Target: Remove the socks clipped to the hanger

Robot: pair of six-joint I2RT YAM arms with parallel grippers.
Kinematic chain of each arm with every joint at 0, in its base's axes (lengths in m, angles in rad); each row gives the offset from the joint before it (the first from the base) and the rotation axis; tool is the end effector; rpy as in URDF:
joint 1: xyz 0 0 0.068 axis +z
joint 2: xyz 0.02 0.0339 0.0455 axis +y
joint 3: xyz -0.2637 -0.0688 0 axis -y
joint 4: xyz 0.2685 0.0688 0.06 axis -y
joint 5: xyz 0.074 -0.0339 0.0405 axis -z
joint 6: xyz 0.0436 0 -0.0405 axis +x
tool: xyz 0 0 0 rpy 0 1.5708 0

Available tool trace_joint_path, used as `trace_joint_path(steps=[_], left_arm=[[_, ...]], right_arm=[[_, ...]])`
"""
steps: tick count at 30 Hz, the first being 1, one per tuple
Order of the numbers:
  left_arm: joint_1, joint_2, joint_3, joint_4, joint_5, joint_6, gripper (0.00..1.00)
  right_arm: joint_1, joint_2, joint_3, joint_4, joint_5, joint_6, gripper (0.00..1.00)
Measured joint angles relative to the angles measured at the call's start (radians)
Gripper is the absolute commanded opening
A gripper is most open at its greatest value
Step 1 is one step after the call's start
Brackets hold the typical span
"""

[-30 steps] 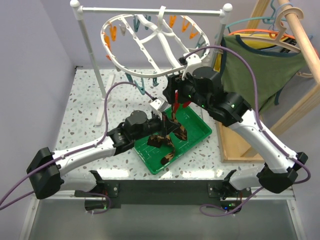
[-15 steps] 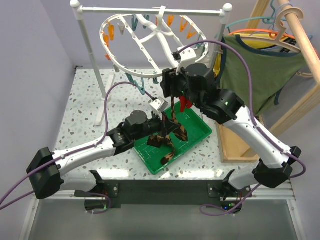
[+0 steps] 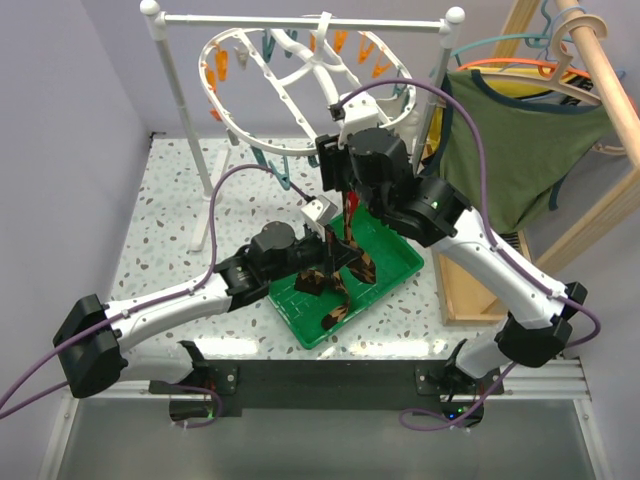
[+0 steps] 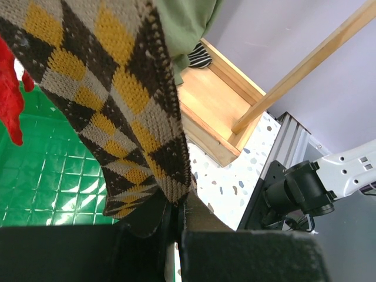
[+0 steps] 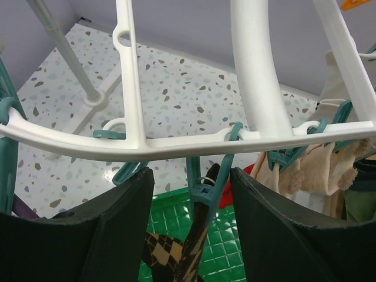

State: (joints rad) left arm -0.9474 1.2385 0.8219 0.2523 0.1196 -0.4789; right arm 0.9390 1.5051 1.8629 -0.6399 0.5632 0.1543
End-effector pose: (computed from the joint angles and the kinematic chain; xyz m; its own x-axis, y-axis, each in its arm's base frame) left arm 0.1823 -0.2624 0.2898 -0.4879 -0.1052 -0.8666 0.7324 0.4908 -0.4719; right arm 0.2194 0.2603 0.4960 -0.2208 -0.0816 -0.9719 -0.3497 0.9369 0.0008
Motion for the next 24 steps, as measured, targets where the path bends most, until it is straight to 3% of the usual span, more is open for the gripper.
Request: trace_joint_path(steps=[15,19,24], left_arm=[[-0.005,0.0,0.0,0.0,0.0,0.0,0.0],[-0.005,0.0,0.0,0.0,0.0,0.0,0.0],[-0.009,0.0,0.0,0.0,-0.001,0.0,0.0]], right_arm=[[0.028,0.048,0.024,0.0,0.083,-0.032,0.58],[0.029,0.048,0.03,0.001,0.093,-0.037,0.49],[0.029,0.055,0.042,0.002,0.105,-0.042,0.46]])
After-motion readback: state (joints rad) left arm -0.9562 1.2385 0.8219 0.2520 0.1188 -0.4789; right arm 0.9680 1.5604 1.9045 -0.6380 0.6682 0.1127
